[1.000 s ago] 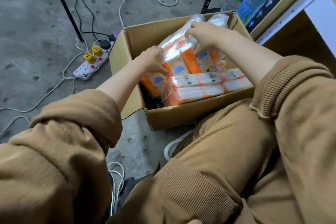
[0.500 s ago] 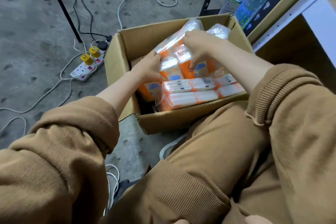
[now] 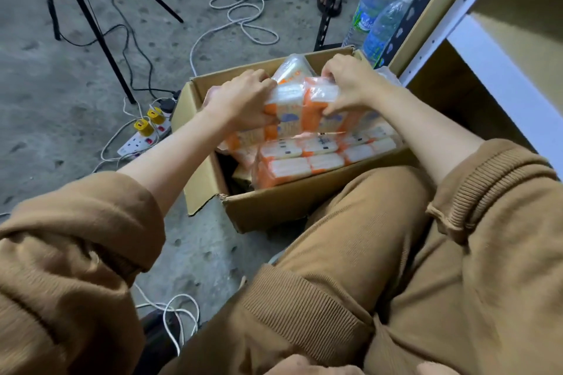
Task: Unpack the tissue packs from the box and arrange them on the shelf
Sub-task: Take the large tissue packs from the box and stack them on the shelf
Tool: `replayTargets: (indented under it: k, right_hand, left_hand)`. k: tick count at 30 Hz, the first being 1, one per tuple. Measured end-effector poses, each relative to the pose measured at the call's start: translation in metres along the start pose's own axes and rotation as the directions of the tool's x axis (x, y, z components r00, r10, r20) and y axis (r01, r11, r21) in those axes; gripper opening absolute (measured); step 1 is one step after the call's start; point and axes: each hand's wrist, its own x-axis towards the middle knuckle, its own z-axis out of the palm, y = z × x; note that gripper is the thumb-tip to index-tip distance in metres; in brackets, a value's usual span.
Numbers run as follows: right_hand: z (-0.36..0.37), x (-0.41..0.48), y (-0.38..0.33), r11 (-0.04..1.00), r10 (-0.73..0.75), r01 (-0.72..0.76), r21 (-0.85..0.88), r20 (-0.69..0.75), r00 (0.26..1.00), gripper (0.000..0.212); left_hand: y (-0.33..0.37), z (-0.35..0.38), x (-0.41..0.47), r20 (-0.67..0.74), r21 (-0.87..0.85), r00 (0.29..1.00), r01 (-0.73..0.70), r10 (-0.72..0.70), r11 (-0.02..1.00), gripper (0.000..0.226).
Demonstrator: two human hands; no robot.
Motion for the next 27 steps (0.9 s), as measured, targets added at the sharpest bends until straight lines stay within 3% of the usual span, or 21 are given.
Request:
replayTargets:
  k: [6,15,21,27]
  right_hand:
    - [-0.043,-0.035,0.013,1.000,0.025,-0.025,0.001,-0.087,0.996,0.062]
    - [-0.135,-0.124,0.062,0.982,0.178,-0.190,-0.011,-0.302,0.937,0.062]
    - [-0.172,-0.195,0.105,0.935,0.324,-0.355,0.004,-0.420,0.848,0.059]
    - [-0.178,-0.256,0.152,0.866,0.469,-0.495,0.065,-0.446,0.762,0.058]
  left_hand:
    - [0.030,-0.042,0.003,-0.085,0.066,0.991,-0.098,0.103,0.993,0.057]
    - [0.121,-0.127,0.027,-0.189,0.146,0.927,-0.301,0.325,0.942,0.057]
    - [0.197,-0.154,0.048,-0.233,0.134,0.849,-0.456,0.475,0.880,0.060]
    - [0.276,-0.152,0.070,-0.218,0.160,0.775,-0.572,0.593,0.805,0.061]
